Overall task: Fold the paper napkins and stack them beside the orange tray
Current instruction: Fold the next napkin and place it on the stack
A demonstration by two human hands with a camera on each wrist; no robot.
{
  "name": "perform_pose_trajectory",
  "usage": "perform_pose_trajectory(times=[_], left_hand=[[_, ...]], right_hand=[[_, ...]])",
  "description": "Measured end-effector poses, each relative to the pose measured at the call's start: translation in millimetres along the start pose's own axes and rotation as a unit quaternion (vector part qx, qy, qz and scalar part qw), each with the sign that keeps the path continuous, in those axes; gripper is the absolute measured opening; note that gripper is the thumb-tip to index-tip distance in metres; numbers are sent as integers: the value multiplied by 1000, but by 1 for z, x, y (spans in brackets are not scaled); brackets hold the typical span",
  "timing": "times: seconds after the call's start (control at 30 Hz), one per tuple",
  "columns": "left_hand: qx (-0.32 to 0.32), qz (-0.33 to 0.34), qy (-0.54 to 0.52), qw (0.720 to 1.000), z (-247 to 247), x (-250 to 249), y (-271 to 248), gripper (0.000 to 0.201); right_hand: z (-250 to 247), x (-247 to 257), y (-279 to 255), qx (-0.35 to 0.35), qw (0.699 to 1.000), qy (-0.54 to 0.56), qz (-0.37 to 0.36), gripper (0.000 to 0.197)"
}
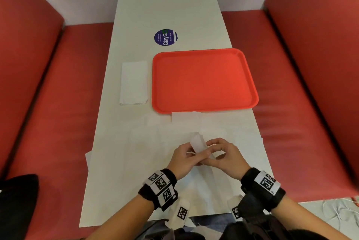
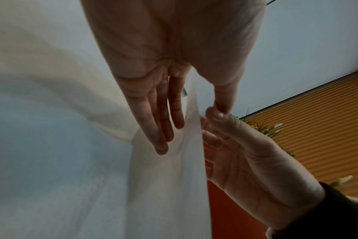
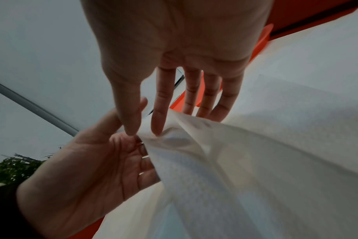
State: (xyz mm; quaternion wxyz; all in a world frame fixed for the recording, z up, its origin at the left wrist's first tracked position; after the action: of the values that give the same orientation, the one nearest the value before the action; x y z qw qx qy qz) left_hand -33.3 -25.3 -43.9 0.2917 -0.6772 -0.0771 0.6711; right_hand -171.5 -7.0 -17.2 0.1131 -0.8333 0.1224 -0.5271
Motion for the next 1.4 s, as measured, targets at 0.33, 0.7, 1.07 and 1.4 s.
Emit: perform_pose_trajectory(times=[0.33,0.7,1.07,1.4], left_hand=[[-2,-7,3,1000,-20,-20,3,24],[28,-96,-230,968,-86,-87,-21,40],[-80,-53,20,995,-167,-50,-34,27],[-64,6,-1,998,-144,-63,-28,26]], right_hand=[[-23,-5,7,-74,996,-43,-3,26],[-7,33,40,-52,981,181,56,55],[48,41,48,17,970,228,82,15],[56,43,47,11,990,135,48,34]])
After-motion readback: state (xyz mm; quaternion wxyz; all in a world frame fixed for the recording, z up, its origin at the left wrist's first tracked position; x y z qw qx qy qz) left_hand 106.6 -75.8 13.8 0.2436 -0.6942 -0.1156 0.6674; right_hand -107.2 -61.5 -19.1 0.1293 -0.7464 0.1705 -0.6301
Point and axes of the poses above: each hand's wrist, its own y-axis towards the middle knuckle, its own z-axis out of the palm, x = y × z, the point moved 8 cm from there along y, towards the middle knuckle, and after that the axes turned 7 degrees about -x, right-handed, at the moved point
